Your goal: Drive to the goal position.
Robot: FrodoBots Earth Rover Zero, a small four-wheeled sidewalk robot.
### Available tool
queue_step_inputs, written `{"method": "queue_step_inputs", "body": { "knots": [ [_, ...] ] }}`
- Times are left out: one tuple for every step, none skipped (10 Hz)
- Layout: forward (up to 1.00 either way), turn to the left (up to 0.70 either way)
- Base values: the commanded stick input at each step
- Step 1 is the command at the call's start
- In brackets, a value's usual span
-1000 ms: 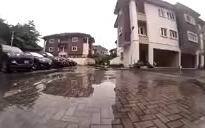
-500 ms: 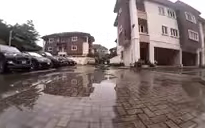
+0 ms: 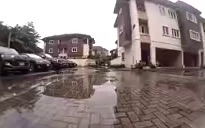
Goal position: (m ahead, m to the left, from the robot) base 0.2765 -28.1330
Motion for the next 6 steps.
{"method": "queue_step_inputs", "body": {
  "knots": [
    [0.50, 0.00],
    [0.50, 0.00],
    [0.50, 0.00],
    [0.50, 0.00],
    [0.50, 0.00],
    [0.50, 0.00]
  ]
}}
